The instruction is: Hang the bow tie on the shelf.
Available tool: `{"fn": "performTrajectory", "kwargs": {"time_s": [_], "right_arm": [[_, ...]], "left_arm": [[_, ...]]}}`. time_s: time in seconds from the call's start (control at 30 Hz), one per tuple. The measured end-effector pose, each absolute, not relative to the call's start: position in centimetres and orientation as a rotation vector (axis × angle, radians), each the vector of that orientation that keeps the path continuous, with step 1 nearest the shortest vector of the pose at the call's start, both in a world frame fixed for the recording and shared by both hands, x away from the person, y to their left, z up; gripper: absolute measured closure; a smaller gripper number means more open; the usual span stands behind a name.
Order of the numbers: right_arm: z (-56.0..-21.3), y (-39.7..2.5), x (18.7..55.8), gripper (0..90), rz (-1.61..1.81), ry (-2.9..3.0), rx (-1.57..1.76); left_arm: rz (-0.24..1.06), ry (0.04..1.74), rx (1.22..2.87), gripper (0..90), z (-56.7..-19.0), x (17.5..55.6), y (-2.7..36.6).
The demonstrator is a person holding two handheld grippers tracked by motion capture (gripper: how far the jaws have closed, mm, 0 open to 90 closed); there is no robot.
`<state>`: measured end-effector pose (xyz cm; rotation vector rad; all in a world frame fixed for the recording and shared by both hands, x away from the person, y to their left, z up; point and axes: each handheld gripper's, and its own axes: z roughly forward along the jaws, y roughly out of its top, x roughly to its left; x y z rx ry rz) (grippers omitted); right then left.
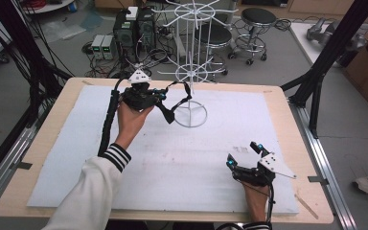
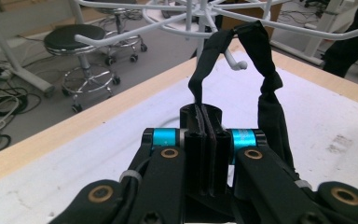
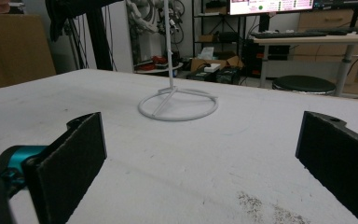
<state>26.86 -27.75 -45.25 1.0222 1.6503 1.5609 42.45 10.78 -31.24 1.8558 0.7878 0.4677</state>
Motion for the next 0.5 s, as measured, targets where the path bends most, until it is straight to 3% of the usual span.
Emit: {"fn": "performTrajectory", "kwargs": {"time_s": [0.37,0.5], "right_arm": [[-45.2,-27.7,26.8,0.6,1.56,1.652,1.024],[-45.2,-27.7,26.8,0.6,1.558,1.65,1.023]], "left_arm": [[0.443,0.804,1.833,83.7,-32.3,42.3,11.3],[0.449,0.806,1.814,73.1,-32.4,42.4,11.1]]}}
